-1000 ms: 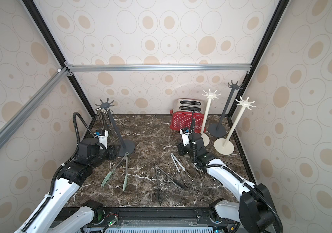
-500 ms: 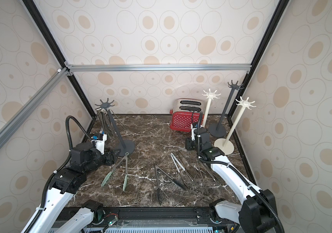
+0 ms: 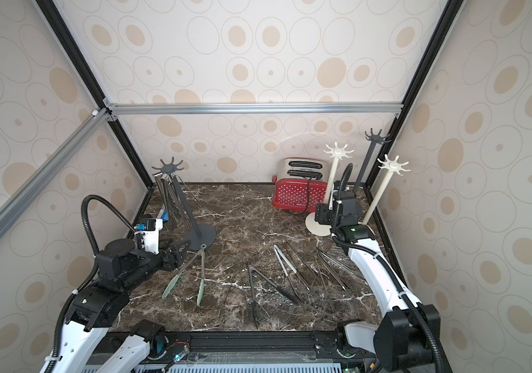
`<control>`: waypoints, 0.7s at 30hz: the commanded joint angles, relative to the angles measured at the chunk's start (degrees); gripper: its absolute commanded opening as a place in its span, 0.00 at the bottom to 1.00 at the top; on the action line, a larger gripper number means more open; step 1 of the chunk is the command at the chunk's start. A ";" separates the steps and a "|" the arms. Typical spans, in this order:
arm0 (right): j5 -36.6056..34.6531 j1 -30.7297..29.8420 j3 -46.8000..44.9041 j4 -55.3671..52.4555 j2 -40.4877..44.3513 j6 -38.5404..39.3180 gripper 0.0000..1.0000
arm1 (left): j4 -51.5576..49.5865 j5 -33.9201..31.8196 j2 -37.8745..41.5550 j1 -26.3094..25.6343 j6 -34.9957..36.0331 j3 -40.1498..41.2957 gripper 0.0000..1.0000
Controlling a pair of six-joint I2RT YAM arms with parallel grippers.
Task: Hang food tongs on kitchen utensil racks
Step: Pick up the rack from the center of the board.
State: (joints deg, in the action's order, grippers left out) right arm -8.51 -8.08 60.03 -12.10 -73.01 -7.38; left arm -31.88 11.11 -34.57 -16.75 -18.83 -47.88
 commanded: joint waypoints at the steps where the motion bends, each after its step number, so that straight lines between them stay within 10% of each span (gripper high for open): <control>1: 1.19 0.59 2.97 4.03 -2.98 3.61 0.81 | 1.13 0.82 -0.14 0.32 -0.15 0.21 0.69; 21: 3.14 5.26 9.92 18.51 -16.05 3.05 0.81 | 1.85 0.28 -0.58 0.32 -0.24 0.68 0.70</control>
State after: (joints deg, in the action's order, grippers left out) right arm -6.83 -3.42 68.36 2.13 -87.83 -3.84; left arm -30.87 11.49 -35.09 -16.73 -18.85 -47.16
